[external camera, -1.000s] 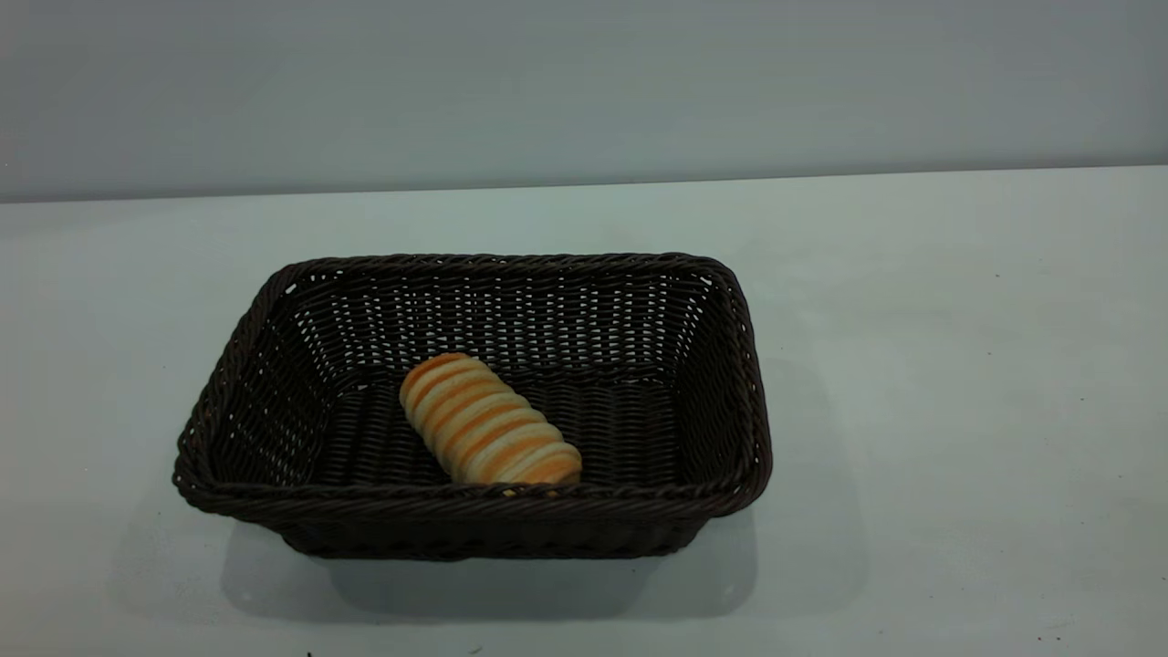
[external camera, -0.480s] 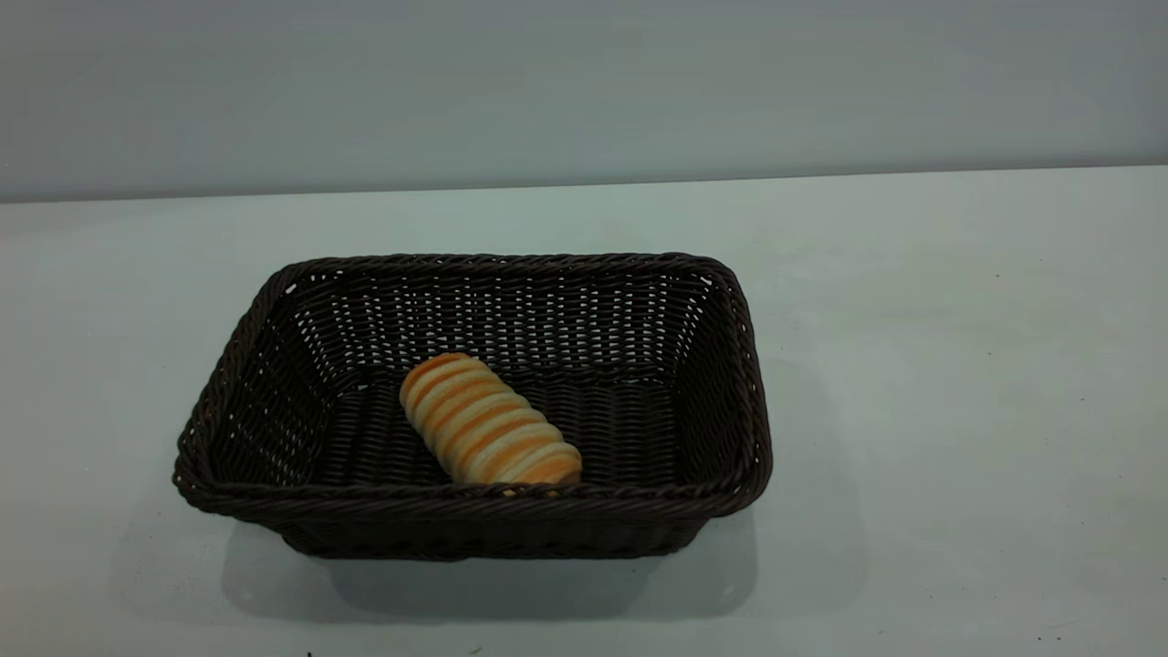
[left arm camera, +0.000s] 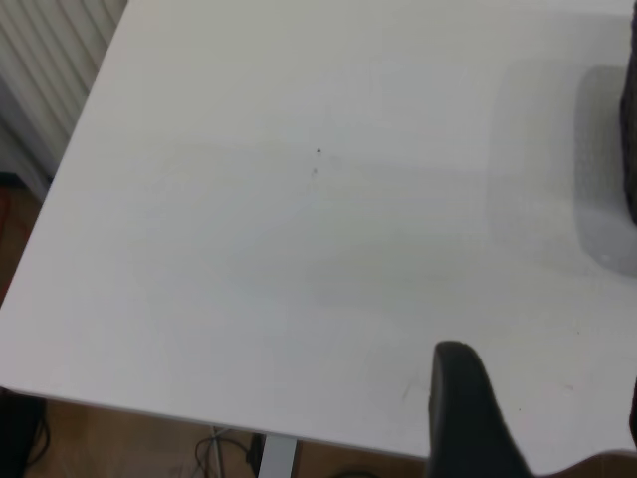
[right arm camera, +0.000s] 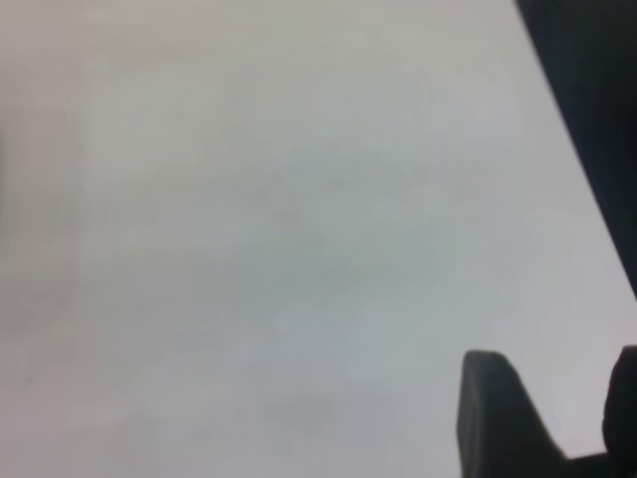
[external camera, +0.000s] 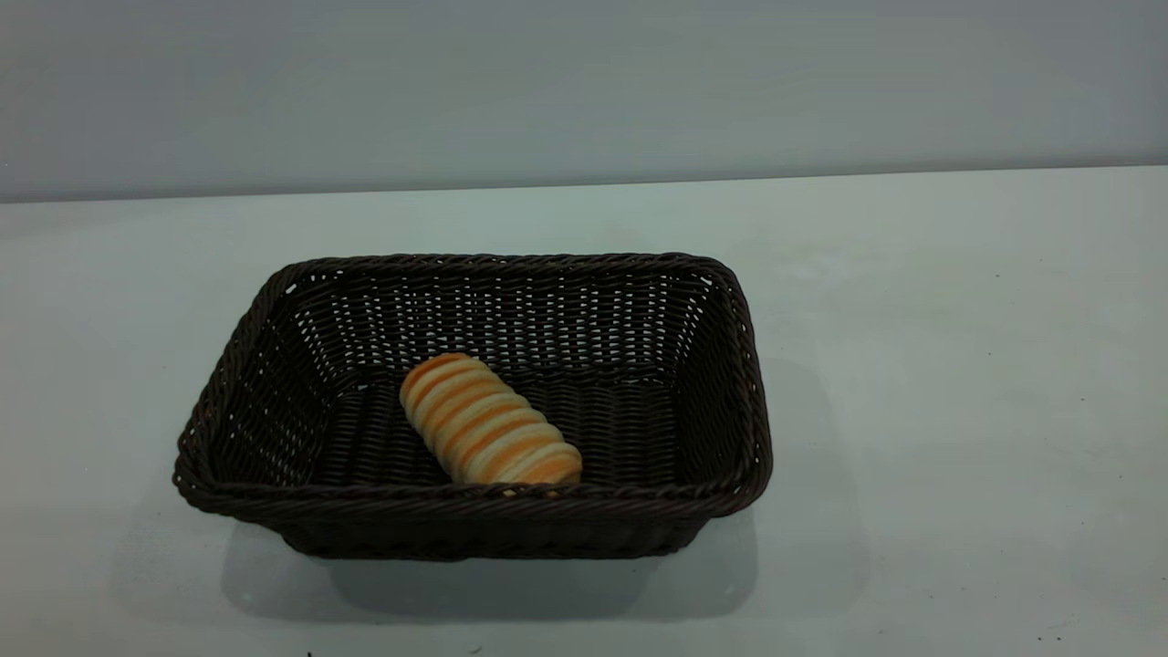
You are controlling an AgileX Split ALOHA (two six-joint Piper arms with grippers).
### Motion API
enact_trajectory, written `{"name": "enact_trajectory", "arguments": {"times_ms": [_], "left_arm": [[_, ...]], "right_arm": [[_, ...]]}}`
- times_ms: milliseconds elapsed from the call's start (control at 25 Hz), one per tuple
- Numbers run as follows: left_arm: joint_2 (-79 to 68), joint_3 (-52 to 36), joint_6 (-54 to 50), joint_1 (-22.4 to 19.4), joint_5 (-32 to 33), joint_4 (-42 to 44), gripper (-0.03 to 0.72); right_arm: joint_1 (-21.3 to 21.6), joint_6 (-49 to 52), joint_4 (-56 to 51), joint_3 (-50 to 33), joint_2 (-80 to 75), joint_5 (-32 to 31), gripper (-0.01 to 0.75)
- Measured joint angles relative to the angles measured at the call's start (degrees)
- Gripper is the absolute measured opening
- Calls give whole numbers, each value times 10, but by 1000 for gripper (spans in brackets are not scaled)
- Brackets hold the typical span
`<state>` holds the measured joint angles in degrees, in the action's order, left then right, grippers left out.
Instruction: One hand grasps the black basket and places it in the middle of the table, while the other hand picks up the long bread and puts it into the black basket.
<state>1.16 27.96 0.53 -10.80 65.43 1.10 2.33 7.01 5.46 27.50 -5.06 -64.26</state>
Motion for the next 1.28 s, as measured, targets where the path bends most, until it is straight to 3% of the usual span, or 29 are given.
{"name": "enact_trajectory", "arguments": {"times_ms": [1000, 1280], "left_arm": [[0, 0, -1, 1, 0, 0, 459], [0, 0, -1, 1, 0, 0, 459]], "right_arm": [[5, 0, 0, 0, 0, 0, 243], [6, -101, -44, 0, 0, 0, 243]]}}
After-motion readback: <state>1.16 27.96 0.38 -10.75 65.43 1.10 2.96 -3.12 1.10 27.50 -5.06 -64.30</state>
